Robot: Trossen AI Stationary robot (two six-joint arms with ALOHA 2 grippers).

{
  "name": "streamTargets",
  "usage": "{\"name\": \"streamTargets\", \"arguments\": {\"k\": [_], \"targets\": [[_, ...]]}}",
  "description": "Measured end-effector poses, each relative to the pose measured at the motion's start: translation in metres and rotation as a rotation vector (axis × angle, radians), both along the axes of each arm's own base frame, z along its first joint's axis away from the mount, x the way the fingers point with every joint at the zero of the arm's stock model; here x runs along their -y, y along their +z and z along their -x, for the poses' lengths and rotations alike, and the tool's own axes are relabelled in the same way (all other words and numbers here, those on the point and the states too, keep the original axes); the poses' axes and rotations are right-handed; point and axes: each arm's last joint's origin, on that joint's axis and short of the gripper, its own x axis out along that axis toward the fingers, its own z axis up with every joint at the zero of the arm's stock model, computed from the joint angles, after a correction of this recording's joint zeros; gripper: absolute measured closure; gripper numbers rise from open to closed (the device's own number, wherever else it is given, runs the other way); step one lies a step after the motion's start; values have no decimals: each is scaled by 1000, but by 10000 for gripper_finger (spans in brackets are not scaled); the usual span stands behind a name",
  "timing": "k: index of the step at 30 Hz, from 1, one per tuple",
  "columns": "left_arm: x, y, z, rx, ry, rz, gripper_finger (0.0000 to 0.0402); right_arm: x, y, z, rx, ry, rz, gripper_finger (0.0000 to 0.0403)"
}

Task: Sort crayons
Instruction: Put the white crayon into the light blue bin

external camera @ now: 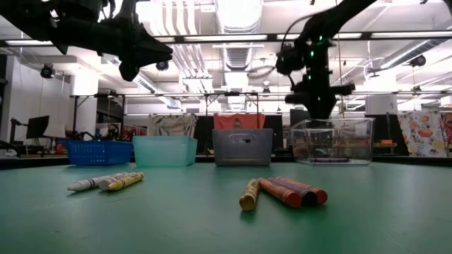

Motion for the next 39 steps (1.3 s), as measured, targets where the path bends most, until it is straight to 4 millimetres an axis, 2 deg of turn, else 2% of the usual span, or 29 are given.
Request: {"name": "streamTargets", "arguments": {"k": [7,12,16,22,30,34,39], "targets": [[4,1,-2,36,-13,112,334,-40,42,-12,117,218,134,302],[17,1,-6,56,-74,213,334,-84,65,-22,212,394,208,309],[28,-1,-9,54,-120,298,334,-124,73,-25,287,523,236,314],[56,-9,-18,-6,-222,436,334,-181,70,-28,378,692,227,312],[115,-25,-21,-127,-254,616,351,-243,56,-32,447,821,152,319],[141,-37,-17,-193,-199,711,356,-262,51,-33,497,868,140,319],[169,-53,-14,-244,-131,812,358,-273,46,-33,523,899,134,319]]}}
